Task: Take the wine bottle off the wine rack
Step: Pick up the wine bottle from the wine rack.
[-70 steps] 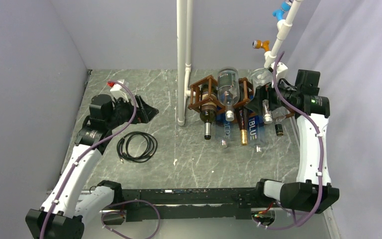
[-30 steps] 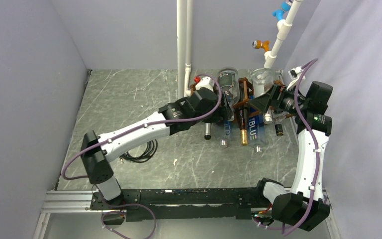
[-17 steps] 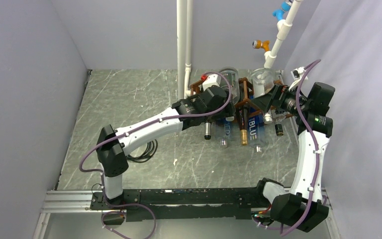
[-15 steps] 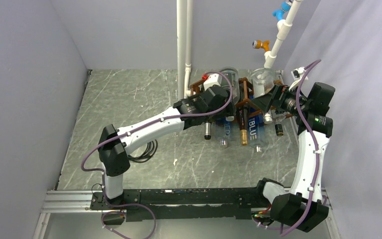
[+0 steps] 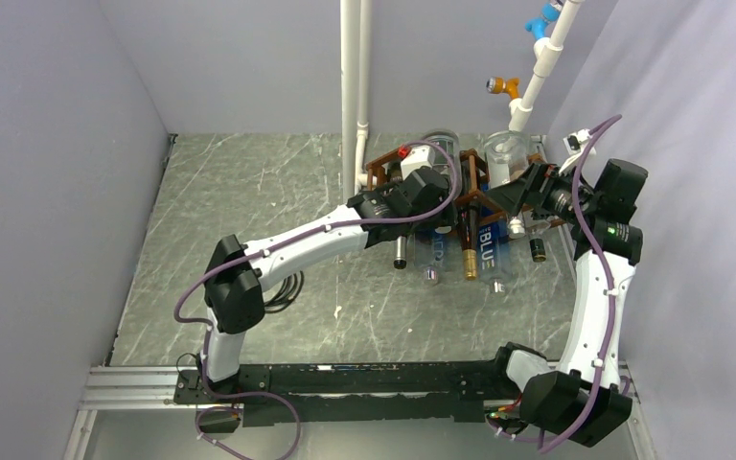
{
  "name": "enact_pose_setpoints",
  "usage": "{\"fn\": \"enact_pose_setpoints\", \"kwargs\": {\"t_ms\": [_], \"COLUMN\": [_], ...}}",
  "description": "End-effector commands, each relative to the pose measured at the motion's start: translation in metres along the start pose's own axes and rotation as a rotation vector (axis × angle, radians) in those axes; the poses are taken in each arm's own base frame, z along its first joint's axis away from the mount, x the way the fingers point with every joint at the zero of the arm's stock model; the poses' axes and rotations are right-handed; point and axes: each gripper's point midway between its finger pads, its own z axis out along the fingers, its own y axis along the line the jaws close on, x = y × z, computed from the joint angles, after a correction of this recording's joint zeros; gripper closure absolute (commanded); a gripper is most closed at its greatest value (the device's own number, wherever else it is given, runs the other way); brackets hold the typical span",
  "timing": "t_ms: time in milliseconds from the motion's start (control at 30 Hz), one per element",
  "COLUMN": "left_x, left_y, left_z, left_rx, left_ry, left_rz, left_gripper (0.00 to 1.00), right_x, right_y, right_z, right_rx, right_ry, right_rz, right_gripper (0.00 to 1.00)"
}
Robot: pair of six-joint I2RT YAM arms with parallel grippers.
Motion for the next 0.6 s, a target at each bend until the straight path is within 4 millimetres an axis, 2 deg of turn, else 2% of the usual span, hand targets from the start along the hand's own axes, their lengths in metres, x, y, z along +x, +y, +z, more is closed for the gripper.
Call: {"fn": "enact_pose_setpoints", "kwargs": {"t_ms": [0, 567], "left_x": [-0.020, -0.025], "left_y": [-0.019, -0.017], "left_z": [-0.003, 0.009], "left_rx": [0.048, 0.042], "left_ry": [-0.062, -0.088], "left_rz": [-0.003, -0.009], "left_gripper": [0.30, 0.31], "right_x": [-0.007, -0.007], "right_y": [0.003, -0.001], "right_z": [-0.003, -0.004], "right_rx": [0.000, 0.009], "right_ry": [-0.035, -0.038], "right_rz": [-0.021, -0.007], "right_gripper": [0.00, 0.00]}}
